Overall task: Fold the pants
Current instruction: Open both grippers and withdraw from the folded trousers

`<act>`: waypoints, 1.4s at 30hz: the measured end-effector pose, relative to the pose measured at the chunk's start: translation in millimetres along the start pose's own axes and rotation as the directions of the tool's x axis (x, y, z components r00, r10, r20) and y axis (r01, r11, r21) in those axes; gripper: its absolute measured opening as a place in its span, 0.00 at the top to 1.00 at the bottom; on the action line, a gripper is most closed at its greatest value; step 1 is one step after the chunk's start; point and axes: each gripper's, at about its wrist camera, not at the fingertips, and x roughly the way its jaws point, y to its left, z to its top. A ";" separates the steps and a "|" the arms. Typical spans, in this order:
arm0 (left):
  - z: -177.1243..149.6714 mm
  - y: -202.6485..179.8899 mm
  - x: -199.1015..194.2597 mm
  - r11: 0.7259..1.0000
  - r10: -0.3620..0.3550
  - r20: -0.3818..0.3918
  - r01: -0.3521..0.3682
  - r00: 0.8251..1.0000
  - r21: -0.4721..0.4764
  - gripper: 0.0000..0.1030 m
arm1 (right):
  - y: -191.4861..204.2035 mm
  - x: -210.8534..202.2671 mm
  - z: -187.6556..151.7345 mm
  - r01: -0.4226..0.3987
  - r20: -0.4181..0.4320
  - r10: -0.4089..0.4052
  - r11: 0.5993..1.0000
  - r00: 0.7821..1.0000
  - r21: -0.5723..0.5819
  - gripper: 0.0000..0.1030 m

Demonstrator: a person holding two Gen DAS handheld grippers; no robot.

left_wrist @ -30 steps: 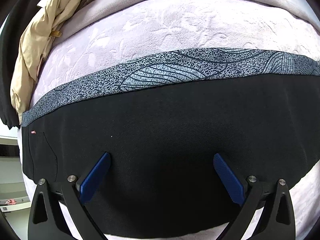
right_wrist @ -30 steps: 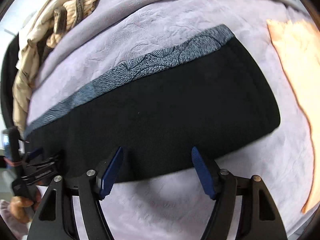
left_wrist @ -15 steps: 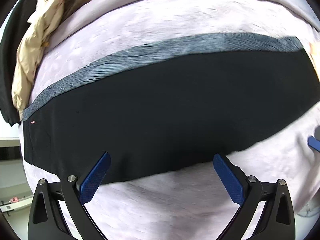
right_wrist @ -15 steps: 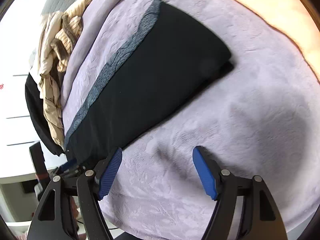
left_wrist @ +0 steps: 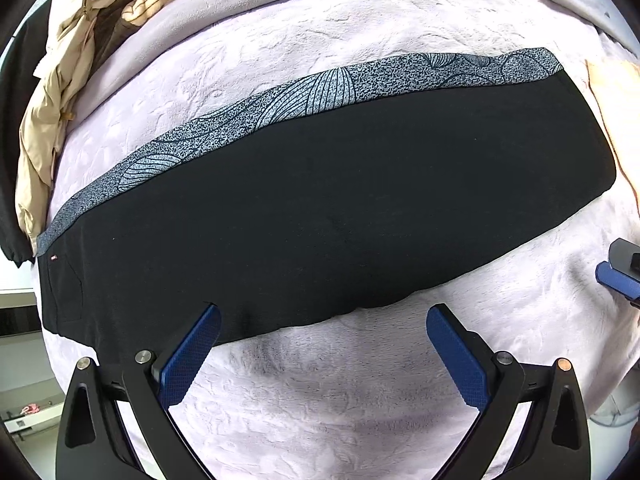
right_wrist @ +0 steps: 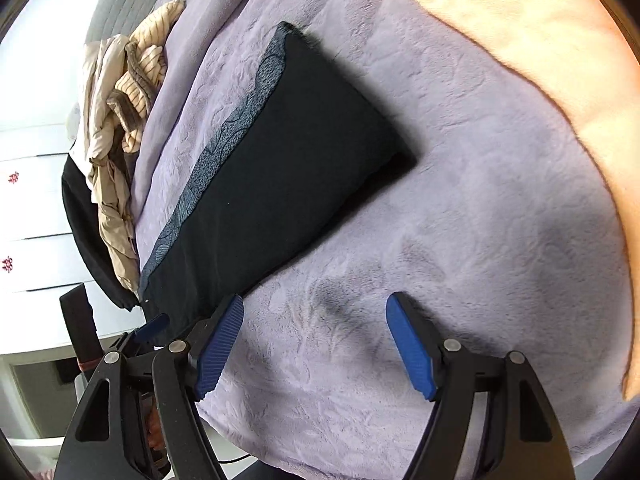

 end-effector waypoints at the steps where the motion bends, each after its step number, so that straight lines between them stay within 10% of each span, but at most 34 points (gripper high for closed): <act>1: -0.3 -1.7 -0.8 1.000 0.000 -0.001 0.000 1.000 -0.007 0.00 | -0.6 0.1 0.9 -0.001 -0.001 0.001 1.000 1.000 -0.001 0.25; 42: 20.7 19.2 -25.1 0.993 -0.114 0.110 0.117 0.987 -0.023 0.00 | 15.1 -33.2 26.0 0.025 0.149 -0.028 0.999 0.988 0.022 0.25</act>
